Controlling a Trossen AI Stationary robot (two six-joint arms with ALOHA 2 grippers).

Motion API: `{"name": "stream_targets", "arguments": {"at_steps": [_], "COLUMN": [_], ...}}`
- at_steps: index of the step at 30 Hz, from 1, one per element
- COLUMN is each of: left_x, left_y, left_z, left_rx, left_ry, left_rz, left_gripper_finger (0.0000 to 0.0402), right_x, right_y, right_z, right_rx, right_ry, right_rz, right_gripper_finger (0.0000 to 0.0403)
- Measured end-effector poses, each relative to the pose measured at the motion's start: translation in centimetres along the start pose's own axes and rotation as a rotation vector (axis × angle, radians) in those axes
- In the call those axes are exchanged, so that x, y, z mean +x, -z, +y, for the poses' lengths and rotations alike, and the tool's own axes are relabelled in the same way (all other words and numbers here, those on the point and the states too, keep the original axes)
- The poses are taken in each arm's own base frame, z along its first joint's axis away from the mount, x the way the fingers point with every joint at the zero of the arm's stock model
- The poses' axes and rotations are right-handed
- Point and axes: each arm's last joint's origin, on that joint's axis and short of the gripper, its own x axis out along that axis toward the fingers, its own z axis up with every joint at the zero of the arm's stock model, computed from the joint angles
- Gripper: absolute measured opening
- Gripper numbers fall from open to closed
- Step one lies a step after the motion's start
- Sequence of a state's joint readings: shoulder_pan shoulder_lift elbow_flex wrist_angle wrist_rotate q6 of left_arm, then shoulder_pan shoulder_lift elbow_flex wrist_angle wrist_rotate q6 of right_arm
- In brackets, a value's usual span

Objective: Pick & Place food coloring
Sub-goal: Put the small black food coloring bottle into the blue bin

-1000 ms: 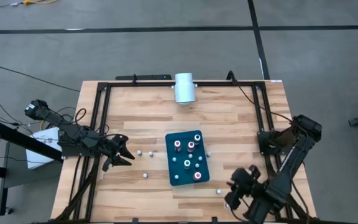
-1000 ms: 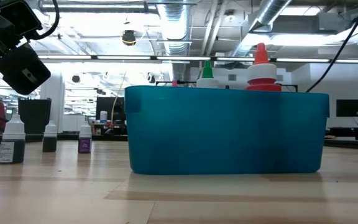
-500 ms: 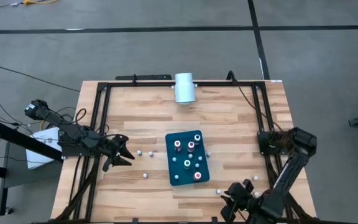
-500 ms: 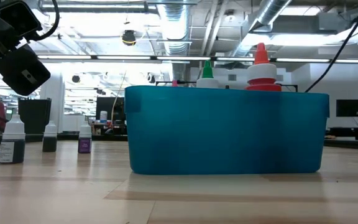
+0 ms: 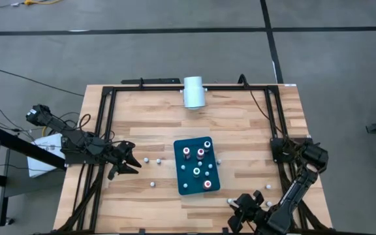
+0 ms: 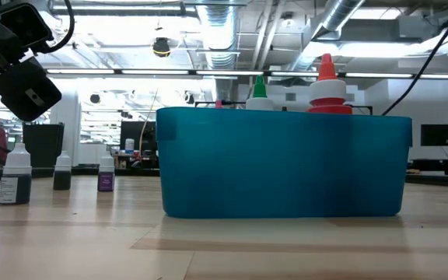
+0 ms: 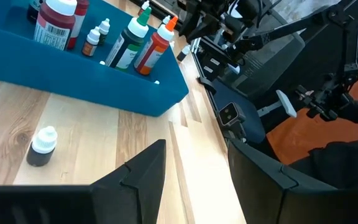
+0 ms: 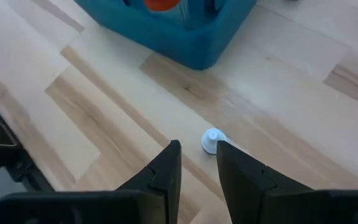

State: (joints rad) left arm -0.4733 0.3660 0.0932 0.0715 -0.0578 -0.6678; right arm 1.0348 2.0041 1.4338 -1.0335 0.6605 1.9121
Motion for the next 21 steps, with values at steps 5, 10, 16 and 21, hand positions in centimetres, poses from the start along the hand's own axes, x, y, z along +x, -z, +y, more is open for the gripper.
{"name": "stream_targets", "arguments": {"at_steps": [5, 10, 16, 21], "left_x": [0.00, 0.00, 0.00, 0.00], "left_y": [0.00, 0.02, 0.03, 0.02], "left_z": [0.00, 0.01, 0.02, 0.02], "left_rx": [-0.001, 0.002, 0.005, 0.006], "left_ry": [-0.001, -0.002, -0.002, -0.002], "left_rz": [0.000, 0.002, 0.002, 0.002], "left_gripper_finger": [0.0165, 0.0165, 0.0165, 0.0165], "right_x": [-0.42, -0.54, -0.35, -0.22], "right_y": [0.02, 0.16, 0.14, -0.01], "right_z": [-0.10, -0.17, -0.17, -0.13], "right_rx": [-0.008, -0.034, -0.052, -0.049], "right_ry": [-0.006, -0.005, 0.023, 0.028], "right_rz": [0.010, 0.016, 0.087, 0.089], "right_gripper_finger": [0.0093, 0.0093, 0.0093, 0.0097]}}
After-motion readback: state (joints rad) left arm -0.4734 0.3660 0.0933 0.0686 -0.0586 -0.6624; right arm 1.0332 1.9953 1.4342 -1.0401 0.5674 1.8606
